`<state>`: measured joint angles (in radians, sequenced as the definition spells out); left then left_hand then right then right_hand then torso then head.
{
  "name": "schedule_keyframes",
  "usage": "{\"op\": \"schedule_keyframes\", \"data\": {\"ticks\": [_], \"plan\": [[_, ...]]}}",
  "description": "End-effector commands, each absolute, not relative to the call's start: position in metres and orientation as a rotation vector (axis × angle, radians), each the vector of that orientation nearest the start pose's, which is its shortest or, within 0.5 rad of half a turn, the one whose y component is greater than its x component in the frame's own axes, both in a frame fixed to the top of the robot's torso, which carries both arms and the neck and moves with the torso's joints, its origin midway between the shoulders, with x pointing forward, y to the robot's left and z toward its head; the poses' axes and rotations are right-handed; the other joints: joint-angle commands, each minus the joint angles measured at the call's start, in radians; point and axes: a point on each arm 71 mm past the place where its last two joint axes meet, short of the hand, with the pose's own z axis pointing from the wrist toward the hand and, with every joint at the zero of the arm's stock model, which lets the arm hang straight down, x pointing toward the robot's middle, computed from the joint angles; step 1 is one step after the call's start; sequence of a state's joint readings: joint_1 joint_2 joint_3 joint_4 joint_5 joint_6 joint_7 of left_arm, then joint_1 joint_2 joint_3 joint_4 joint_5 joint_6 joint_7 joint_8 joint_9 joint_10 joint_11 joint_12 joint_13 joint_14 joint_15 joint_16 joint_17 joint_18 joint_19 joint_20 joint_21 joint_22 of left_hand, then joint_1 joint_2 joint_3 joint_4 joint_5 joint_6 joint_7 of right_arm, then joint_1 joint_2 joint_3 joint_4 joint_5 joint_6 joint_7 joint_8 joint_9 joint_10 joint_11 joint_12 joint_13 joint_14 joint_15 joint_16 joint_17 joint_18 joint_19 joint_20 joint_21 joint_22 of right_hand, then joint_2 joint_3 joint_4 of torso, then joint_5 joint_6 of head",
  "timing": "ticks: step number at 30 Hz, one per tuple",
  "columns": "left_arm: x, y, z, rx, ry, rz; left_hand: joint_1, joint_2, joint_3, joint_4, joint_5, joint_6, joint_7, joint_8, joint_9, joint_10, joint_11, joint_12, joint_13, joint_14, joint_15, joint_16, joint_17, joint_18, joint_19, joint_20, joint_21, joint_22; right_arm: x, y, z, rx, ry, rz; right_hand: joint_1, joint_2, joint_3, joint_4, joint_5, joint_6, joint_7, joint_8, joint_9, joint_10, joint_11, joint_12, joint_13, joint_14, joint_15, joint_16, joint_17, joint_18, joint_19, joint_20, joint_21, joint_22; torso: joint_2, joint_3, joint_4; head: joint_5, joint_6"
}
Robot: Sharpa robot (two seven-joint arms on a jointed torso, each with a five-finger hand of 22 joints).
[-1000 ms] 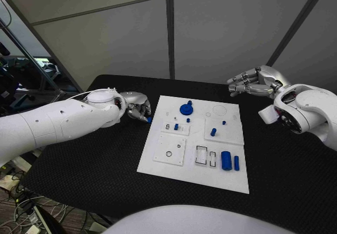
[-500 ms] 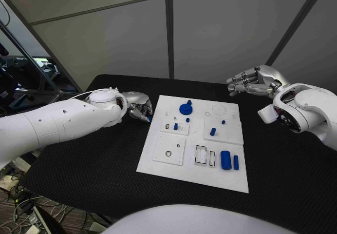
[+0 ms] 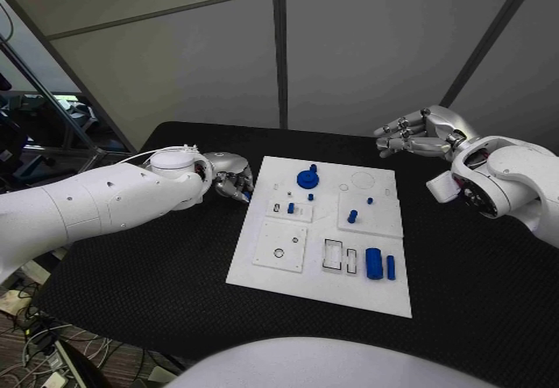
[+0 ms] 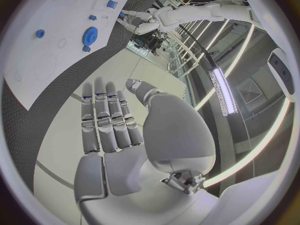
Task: Assemble the parts on the task board
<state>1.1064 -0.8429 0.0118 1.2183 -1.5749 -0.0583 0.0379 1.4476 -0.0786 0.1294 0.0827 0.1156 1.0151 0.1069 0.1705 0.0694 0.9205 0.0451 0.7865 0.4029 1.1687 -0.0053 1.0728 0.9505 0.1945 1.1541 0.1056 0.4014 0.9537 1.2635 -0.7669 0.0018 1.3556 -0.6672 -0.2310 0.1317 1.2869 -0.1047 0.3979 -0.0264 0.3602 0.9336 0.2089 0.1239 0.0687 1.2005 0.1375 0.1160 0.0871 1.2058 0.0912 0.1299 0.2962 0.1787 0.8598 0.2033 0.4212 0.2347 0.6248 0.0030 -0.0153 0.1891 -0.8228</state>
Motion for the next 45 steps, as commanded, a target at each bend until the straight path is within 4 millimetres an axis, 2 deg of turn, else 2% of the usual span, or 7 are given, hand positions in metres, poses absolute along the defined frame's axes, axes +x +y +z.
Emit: {"op": "schedule_keyframes", "data": {"ticks": [1,16,20,26,29,37,45], "plan": [[0.5102,0.2920,-0.2507,0.270,1.963,-0.402,0.008,-0.001,-0.006,-0.004,-0.001,0.006,-0.001,-0.005,0.002,-0.008,0.002,0.004,0.002,0.005,0.001,0.002,0.002,-0.014,0.005,-0.002,0.004,0.002,0.5305,-0.2088,-0.1482,0.477,1.656,1.169,-0.002,0.009,0.004,0.000,0.007,0.003,-0.002,0.006,0.000,-0.002,-0.006,0.004,-0.001,0.003,-0.006,0.001,-0.001,0.003,0.006,0.002,-0.003,-0.001,-0.001,-0.0002,0.0015,0.000,-0.002],[0.5092,0.2966,-0.2506,0.267,1.957,-0.387,0.010,-0.004,-0.012,-0.003,-0.002,0.007,0.006,-0.010,0.001,-0.008,0.004,0.008,0.004,0.008,0.001,0.009,0.008,-0.014,0.005,-0.002,0.004,0.007,0.5304,-0.2087,-0.1482,0.476,1.658,1.169,-0.002,0.009,0.004,0.000,0.007,0.003,-0.002,0.006,0.000,-0.002,-0.006,0.004,-0.001,0.003,-0.006,0.001,-0.001,0.003,0.006,0.002,-0.003,-0.001,0.000,-0.0003,-0.0001,0.005,-0.004],[0.5091,0.2970,-0.2504,0.266,1.954,-0.387,0.017,0.000,-0.018,-0.002,-0.003,0.041,0.001,0.002,0.007,-0.004,0.003,0.014,0.006,0.021,0.000,0.027,0.025,-0.014,0.009,-0.003,0.007,0.015,0.5303,-0.2092,-0.1482,0.476,1.657,1.168,-0.002,0.010,0.004,0.001,0.007,0.003,-0.002,0.007,0.000,-0.002,-0.006,0.005,-0.002,0.003,-0.006,0.001,-0.002,0.003,0.007,0.002,-0.004,-0.001,0.000,-0.0003,0.0001,0.005,-0.005],[0.5088,0.2972,-0.2506,0.267,1.959,-0.386,0.028,0.013,-0.027,-0.002,-0.003,0.111,-0.023,0.035,0.026,0.021,-0.010,0.031,0.012,0.088,-0.009,0.112,0.118,-0.013,0.024,-0.009,0.026,0.038,0.5303,-0.2094,-0.1482,0.476,1.657,1.168,-0.003,0.010,0.004,0.001,0.008,0.003,-0.002,0.007,0.000,-0.002,-0.006,0.005,-0.002,0.003,-0.006,0.001,-0.002,0.003,0.007,0.002,-0.004,-0.001,0.000,0.0001,0.0010,0.005,-0.007],[0.5086,0.2973,-0.2508,0.267,1.962,-0.386,0.034,0.017,-0.033,-0.002,-0.003,0.127,-0.029,0.041,0.031,0.032,-0.016,0.039,0.017,0.118,-0.015,0.152,0.161,-0.023,0.052,-0.014,0.095,0.081,0.5304,-0.2093,-0.1482,0.476,1.657,1.168,-0.003,0.010,0.004,0.001,0.008,0.003,-0.002,0.007,0.000,-0.002,-0.006,0.005,-0.002,0.003,-0.006,0.001,-0.002,0.003,0.007,0.002,-0.004,-0.001,-0.001,0.0000,0.0011,0.006,-0.008],[0.5076,0.2964,-0.2504,0.273,1.961,-0.387,0.050,0.029,-0.052,-0.002,-0.003,0.161,-0.041,0.051,0.051,0.054,-0.034,0.063,0.034,0.256,-0.033,0.329,0.370,-0.067,0.167,-0.033,0.412,0.270,0.5305,-0.2096,-0.1482,0.476,1.657,1.168,-0.004,0.011,0.004,0.002,0.008,0.003,-0.002,0.007,0.000,-0.002,-0.006,0.005,-0.002,0.003,-0.006,0.001,-0.002,0.003,0.007,0.002,-0.004,-0.001,-0.001,-0.0003,0.0008,0.006,-0.009],[0.5061,0.2943,-0.2493,0.280,1.954,-0.399,0.059,0.048,-0.052,0.000,-0.001,0.191,-0.056,0.063,0.066,0.073,-0.043,0.082,0.045,0.285,-0.042,0.367,0.419,-0.079,0.194,-0.040,0.503,0.327,0.5305,-0.2095,-0.1482,0.476,1.656,1.168,-0.005,0.011,0.004,0.003,0.008,0.003,-0.001,0.007,0.000,-0.002,-0.006,0.006,-0.002,0.004,-0.006,0.001,-0.002,0.003,0.007,0.002,-0.004,-0.002,-0.001,-0.0001,0.0014,0.007,-0.007]]}}
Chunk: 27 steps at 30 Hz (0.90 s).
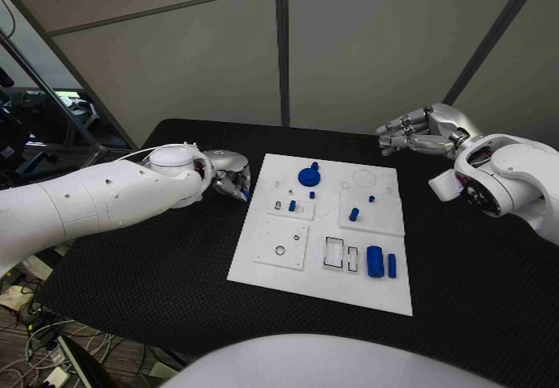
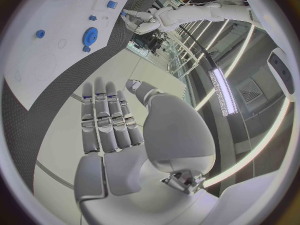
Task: Assemble the parts on the task board
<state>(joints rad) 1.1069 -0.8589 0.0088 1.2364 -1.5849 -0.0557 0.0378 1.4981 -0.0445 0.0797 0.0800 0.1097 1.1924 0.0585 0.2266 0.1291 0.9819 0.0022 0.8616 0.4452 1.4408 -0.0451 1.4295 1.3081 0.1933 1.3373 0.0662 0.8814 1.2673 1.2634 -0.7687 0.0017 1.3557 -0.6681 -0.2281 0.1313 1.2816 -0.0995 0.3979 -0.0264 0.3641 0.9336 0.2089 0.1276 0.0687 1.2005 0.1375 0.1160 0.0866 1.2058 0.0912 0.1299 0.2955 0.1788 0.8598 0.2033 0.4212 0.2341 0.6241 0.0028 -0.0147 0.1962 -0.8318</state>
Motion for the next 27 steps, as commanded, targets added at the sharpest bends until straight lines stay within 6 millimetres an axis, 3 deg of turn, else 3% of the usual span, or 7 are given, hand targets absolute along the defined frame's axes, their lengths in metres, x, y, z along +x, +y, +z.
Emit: {"op": "schedule_keyframes", "data": {"ticks": [1,9,20,27], "plan": [[0.506,0.294,-0.249,0.281,1.954,-0.400,0.007,0.019,-0.001,0.006,0.005,0.016,-0.011,0.007,0.008,0.015,-0.002,0.009,0.004,0.018,-0.003,0.015,0.068,-0.079,0.015,-0.002,0.035,0.020,0.530,-0.210,-0.148,0.476,1.656,1.168,0.000,0.006,0.004,0.003,0.004,0.003,-0.001,0.004,0.000,-0.002,-0.006,0.006,-0.002,0.004,-0.006,0.001,-0.001,0.003,0.007,0.002,-0.004,-0.001,0.000,0.0001,0.0008,0.000,0.002],[0.503,0.295,-0.248,0.273,1.955,-0.407,-0.020,0.056,0.002,0.040,0.007,0.007,-0.028,0.005,0.018,0.043,-0.008,0.015,0.007,0.036,-0.010,0.033,0.093,-0.087,0.034,-0.008,0.089,0.054,0.530,-0.210,-0.148,0.465,1.656,1.163,0.000,0.006,0.004,0.003,0.004,0.003,-0.001,0.004,0.000,-0.002,-0.006,0.006,-0.002,0.004,-0.006,0.001,-0.001,0.003,0.007,0.002,-0.004,-0.001,-0.001,-0.0001,0.0005,0.001,0.002],[0.500,0.300,-0.230,0.231,1.882,-0.431,-0.017,0.056,0.008,0.041,0.009,0.007,-0.030,0.010,0.026,0.052,-0.014,0.015,0.007,0.044,-0.014,0.041,0.105,-0.090,0.043,-0.012,0.114,0.069,0.531,-0.210,-0.148,0.457,1.655,1.160,0.000,0.006,0.004,0.003,0.004,0.003,-0.001,0.004,0.000,-0.002,-0.006,0.006,-0.002,0.004,-0.006,0.001,-0.001,0.003,0.007,0.002,-0.004,-0.001,0.000,0.0006,0.0003,-0.003,0.009],[0.499,0.289,-0.213,0.221,1.805,-0.461,-0.014,0.054,0.012,0.040,0.010,0.007,-0.030,0.012,0.030,0.056,-0.016,0.015,0.007,0.047,-0.017,0.044,0.109,-0.092,0.047,-0.014,0.125,0.076,0.531,-0.210,-0.148,0.456,1.655,1.159,0.000,0.006,0.004,0.003,0.004,0.003,-0.001,0.004,0.000,-0.002,-0.006,0.006,-0.002,0.004,-0.006,0.001,-0.001,0.003,0.007,0.002,-0.004,-0.001,0.001,0.0000,-0.0007,-0.005,0.011]]}}
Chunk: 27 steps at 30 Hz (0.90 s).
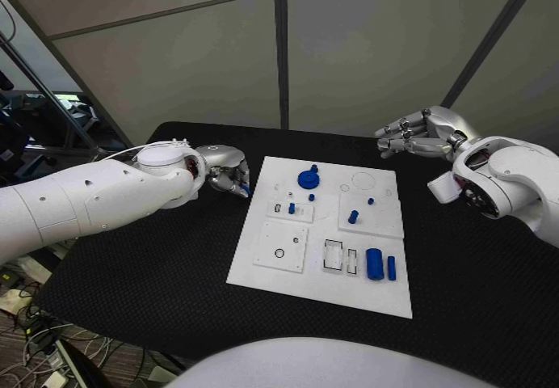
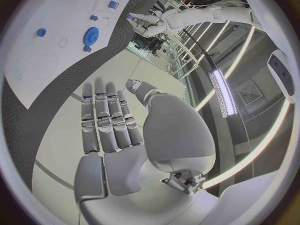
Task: Assemble the parts on the task board
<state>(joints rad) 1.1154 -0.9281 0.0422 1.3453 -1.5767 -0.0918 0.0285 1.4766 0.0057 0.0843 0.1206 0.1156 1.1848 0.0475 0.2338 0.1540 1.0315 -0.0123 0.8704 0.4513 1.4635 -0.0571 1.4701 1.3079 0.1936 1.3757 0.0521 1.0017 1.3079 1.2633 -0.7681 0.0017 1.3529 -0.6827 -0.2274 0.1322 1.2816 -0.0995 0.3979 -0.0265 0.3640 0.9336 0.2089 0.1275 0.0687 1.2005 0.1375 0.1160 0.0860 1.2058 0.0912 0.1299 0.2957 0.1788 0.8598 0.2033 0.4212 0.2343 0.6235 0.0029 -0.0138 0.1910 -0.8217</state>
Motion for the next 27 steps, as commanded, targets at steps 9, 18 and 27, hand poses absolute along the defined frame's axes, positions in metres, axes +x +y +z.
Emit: {"op": "schedule_keyframes", "data": {"ticks": [9,18,27], "plan": [[0.502,0.271,-0.207,0.192,1.753,-0.464,0.007,0.003,0.009,0.000,0.004,0.014,-0.018,0.006,0.007,0.008,-0.002,0.006,0.001,0.024,-0.005,0.003,0.108,-0.093,0.010,-0.001,0.009,0.038,0.531,-0.209,-0.148,0.455,1.655,1.160,-0.001,0.007,0.004,0.004,0.005,0.003,-0.002,0.004,0.000,-0.002,-0.006,0.006,-0.002,0.003,-0.006,0.001,-0.002,0.003,0.008,0.002,-0.005,-0.001,0.002,0.0002,-0.0023,-0.009,0.004],[0.516,0.250,-0.213,0.162,1.750,-0.429,0.005,0.000,0.011,0.002,0.003,0.012,-0.018,0.007,0.010,0.008,-0.002,0.005,0.000,0.024,-0.007,0.002,0.107,-0.093,0.011,-0.002,0.011,0.041,0.532,-0.206,-0.148,0.452,1.657,1.167,-0.001,0.007,0.004,0.004,0.005,0.003,-0.002,0.004,0.000,-0.002,-0.006,0.006,-0.002,0.003,-0.006,0.001,-0.002,0.003,0.008,0.002,-0.005,-0.001,0.001,0.0010,-0.0039,-0.009,0.008],[0.528,0.241,-0.220,0.153,1.784,-0.373,-0.002,-0.001,0.012,0.009,0.002,0.009,-0.018,0.008,0.014,0.006,-0.002,0.004,0.001,0.026,-0.007,0.003,0.109,-0.094,0.013,-0.003,0.016,0.045,0.532,-0.204,-0.148,0.450,1.658,1.170,-0.001,0.007,0.004,0.004,0.005,0.003,-0.002,0.004,0.000,-0.002,-0.006,0.006,-0.002,0.003,-0.006,0.001,-0.002,0.003,0.008,0.002,-0.005,-0.001,0.001,0.0010,-0.0027,-0.015,0.010]]}}
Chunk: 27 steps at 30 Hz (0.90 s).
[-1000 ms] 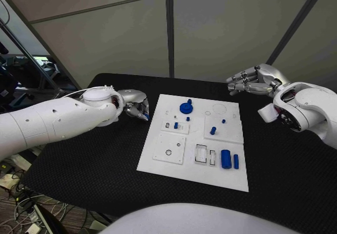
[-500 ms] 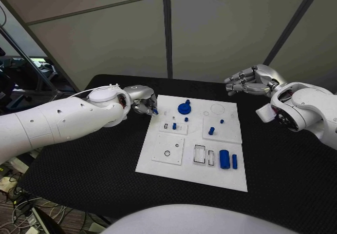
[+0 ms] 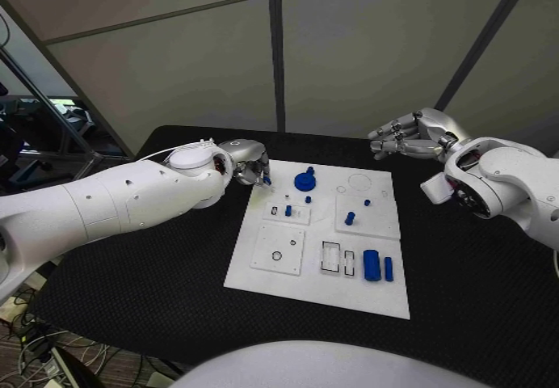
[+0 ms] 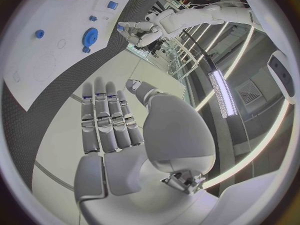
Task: Assemble the parts on the task board
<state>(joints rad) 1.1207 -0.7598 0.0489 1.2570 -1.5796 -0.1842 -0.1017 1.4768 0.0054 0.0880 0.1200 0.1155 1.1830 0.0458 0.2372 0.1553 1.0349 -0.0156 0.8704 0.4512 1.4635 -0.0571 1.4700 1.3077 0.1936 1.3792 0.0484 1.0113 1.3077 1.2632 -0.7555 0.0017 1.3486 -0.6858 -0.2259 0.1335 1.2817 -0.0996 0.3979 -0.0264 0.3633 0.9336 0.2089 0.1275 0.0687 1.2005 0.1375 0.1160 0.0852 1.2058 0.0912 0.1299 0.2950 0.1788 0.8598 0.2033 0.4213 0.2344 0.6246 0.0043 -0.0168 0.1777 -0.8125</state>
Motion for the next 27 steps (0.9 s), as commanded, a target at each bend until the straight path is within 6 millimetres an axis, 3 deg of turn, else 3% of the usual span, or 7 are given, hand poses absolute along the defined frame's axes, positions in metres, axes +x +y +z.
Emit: {"op": "schedule_keyframes", "data": {"ticks": [1,27], "plan": [[0.529,0.239,-0.221,0.152,1.789,-0.368,-0.004,-0.001,0.009,0.011,0.002,0.011,-0.016,0.006,0.014,0.003,0.002,0.004,0.001,0.027,-0.007,0.004,0.110,-0.094,0.010,0.000,0.009,0.047,0.531,-0.203,-0.148,0.449,1.658,1.170,-0.001,0.007,0.004,0.004,0.006,0.003,-0.002,0.004,0.000,-0.002,-0.006,0.006,-0.001,0.003,-0.006,0.001,-0.001,0.003,0.008,0.002,-0.005,-0.002,0.000,-0.0012,0.0010,-0.004,0.000],[0.531,0.232,-0.231,-0.030,1.901,-0.181,-0.086,-0.017,0.050,0.068,0.004,0.011,-0.017,0.020,0.041,0.007,-0.004,0.023,0.016,0.042,-0.012,0.017,0.131,-0.099,0.023,-0.005,0.041,0.075,0.531,-0.201,-0.148,0.447,1.661,1.174,-0.001,0.006,0.004,0.004,0.006,0.003,-0.002,0.004,0.000,-0.003,-0.006,0.007,-0.002,0.003,-0.006,0.001,-0.001,0.003,0.008,0.002,-0.006,-0.002,0.000,-0.0014,0.0022,-0.003,-0.001]]}}
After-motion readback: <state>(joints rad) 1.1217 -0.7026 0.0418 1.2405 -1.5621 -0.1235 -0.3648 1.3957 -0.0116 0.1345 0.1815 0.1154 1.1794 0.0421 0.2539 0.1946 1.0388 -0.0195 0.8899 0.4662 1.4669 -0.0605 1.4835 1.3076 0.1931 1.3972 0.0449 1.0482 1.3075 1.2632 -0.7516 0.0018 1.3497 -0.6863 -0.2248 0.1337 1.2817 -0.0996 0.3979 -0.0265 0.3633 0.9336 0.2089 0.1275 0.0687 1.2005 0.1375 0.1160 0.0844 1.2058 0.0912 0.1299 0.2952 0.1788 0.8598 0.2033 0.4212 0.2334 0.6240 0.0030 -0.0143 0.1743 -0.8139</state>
